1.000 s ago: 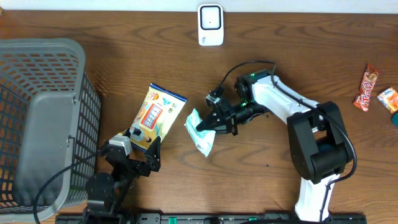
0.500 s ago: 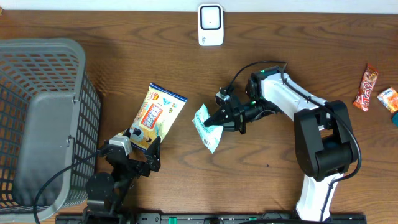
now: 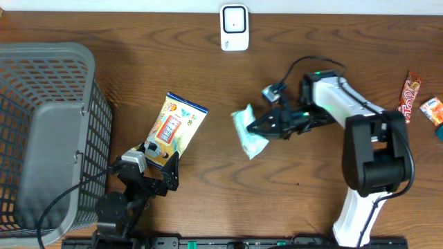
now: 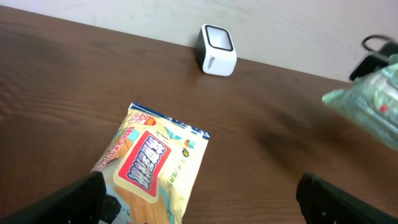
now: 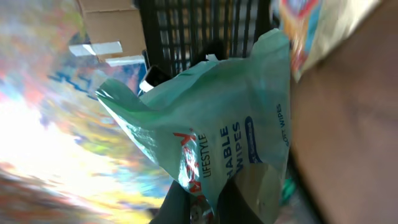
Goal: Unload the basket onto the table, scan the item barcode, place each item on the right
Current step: 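Carry the wipes pack up toward the white scanner, then hold the wipes pack in front of the scanner, then raise the mint-green wipes pack up to the white scanner face, then carry the wipes pack to the right edge and drop it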
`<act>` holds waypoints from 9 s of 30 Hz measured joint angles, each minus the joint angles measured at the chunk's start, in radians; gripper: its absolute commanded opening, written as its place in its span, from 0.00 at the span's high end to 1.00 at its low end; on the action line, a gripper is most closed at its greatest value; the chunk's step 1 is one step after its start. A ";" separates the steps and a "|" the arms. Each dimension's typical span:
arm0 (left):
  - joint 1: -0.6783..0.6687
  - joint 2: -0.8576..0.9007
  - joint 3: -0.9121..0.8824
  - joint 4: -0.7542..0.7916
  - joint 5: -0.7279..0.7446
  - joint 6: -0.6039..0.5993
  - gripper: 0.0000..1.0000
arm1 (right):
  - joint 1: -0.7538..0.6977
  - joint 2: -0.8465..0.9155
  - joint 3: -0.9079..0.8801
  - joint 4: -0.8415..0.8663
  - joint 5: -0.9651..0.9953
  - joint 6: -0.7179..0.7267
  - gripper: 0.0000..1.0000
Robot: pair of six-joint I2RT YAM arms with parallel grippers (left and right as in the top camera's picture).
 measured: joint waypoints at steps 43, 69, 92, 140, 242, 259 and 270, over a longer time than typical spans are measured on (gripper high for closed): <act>0.000 0.000 0.000 0.000 0.000 0.000 0.02 | 0.205 0.000 0.002 1.008 0.685 0.452 0.99; 0.000 0.000 0.000 0.000 0.000 0.000 0.02 | 0.216 -0.579 0.047 0.913 1.044 0.649 0.99; 0.000 0.000 0.000 0.000 0.000 0.000 0.02 | 0.216 -0.615 0.047 0.898 1.107 0.668 0.99; 0.000 0.000 0.000 0.000 0.000 0.000 0.02 | -0.020 -0.380 0.047 0.634 -0.018 1.183 0.99; 0.000 0.000 0.000 0.000 0.000 0.000 0.02 | 0.236 0.498 1.011 1.212 1.578 0.901 0.99; 0.000 0.000 0.000 0.000 0.000 0.000 0.02 | -0.102 0.282 1.005 0.624 1.892 1.015 0.99; 0.000 0.000 0.000 0.000 0.000 0.000 0.02 | -0.361 0.460 0.914 0.660 1.876 1.011 0.99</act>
